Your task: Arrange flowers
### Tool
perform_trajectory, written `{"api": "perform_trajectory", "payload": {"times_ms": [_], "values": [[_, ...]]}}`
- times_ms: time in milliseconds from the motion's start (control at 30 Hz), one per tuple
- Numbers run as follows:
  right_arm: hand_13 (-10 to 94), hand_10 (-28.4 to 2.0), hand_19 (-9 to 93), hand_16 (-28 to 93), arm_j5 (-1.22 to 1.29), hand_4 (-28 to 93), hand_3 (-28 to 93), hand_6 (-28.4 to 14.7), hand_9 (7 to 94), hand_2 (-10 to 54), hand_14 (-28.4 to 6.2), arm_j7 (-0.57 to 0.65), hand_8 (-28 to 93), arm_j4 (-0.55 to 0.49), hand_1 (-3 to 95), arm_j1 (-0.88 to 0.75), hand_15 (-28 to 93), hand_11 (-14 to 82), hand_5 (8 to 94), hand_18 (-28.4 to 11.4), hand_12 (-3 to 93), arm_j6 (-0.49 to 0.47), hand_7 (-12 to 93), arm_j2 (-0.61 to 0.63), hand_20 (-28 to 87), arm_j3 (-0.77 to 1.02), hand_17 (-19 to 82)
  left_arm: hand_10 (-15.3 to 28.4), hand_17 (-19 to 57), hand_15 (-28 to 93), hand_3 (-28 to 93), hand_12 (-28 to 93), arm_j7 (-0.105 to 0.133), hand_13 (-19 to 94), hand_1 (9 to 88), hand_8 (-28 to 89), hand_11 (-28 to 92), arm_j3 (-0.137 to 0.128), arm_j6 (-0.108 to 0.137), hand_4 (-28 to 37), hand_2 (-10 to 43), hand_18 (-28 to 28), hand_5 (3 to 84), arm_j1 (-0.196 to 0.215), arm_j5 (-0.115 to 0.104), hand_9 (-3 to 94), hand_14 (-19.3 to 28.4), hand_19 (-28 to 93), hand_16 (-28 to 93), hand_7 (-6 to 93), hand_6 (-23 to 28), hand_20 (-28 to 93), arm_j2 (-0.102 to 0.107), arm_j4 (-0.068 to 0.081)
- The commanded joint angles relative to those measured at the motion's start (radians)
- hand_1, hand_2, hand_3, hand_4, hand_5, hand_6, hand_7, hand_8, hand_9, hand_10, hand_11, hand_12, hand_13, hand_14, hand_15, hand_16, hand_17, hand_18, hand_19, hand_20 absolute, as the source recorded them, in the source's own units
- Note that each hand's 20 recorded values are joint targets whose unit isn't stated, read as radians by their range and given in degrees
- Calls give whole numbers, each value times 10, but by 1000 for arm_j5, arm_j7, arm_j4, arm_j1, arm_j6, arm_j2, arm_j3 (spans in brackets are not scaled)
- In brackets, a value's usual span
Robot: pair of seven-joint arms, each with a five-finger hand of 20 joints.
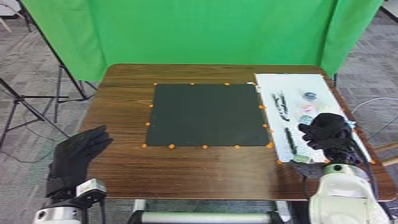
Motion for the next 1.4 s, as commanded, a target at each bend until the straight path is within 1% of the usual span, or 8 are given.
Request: {"api": "perform_trajectory", "payload": {"times_ms": [33,567,833,933,1033,1133,1233,1400], "values": [[597,-173,812,194,126,-244,743,-56,696,-71,-163,-78,154,-40,368,-49,595,315,549,-218,208,-89,690,-30,58,86,357,229,-70,656,800,103,-4,308,286,-99,367,-9,9,-183,69,242,540,19,1,458,284,628,-137,201,154,112,-7,-13],[538,-162,752,162,191,-248,759,-55,661,-65,-178,-104,79,-39,345,-16,575,277,523,-231,189,-153,648,-41,42,108,279,229,-70,655,799,103,28,308,285,-100,368,-9,21,-182,70,242,541,28,-22,458,284,629,-137,202,154,108,4,-12],[552,-154,771,161,10,-248,777,-51,665,-53,-176,17,-93,-7,327,61,592,225,543,-231,166,-159,559,-6,51,5,286,230,-70,655,800,103,8,308,285,-99,368,-8,15,-182,69,242,541,19,-12,458,284,629,-137,202,154,107,-3,-12],[581,-165,826,178,-161,-245,764,-56,694,-58,-166,111,-55,21,333,110,646,233,570,-224,174,-225,536,8,59,-68,324,229,-70,655,800,103,-31,308,285,-99,368,-16,3,-182,70,242,541,17,17,458,284,629,-137,201,154,106,-18,-15],[591,-185,866,178,-249,-231,763,-70,693,-53,-172,165,-189,51,326,171,666,244,584,-225,179,-326,529,5,24,-123,350,230,-70,656,800,103,-47,308,285,-99,368,-16,0,-182,70,242,540,8,27,457,284,630,-137,202,154,105,-26,-16],[596,-198,894,186,-319,-226,753,-80,693,-53,-180,207,-192,81,322,210,688,272,582,-231,192,-404,518,4,5,-162,364,230,-70,656,800,103,-53,309,285,-99,367,-22,0,-182,70,242,540,12,28,457,284,630,-137,202,154,105,-32,-18],[612,-195,928,207,-380,-220,741,-84,705,-51,-178,247,-173,109,320,242,728,330,597,-238,210,-488,511,5,1,-187,389,230,-70,656,798,103,-19,309,286,-99,367,-11,11,-182,70,243,541,21,6,457,284,630,-138,202,154,104,-13,-18],[640,-205,932,226,-382,-214,727,-91,715,-48,-175,287,-159,124,320,241,743,395,611,-248,236,-636,488,3,68,-178,413,230,-71,656,800,103,-34,309,285,-99,368,-21,2,-181,70,242,541,20,16,458,284,631,-138,201,155,103,-16,-15]]}}
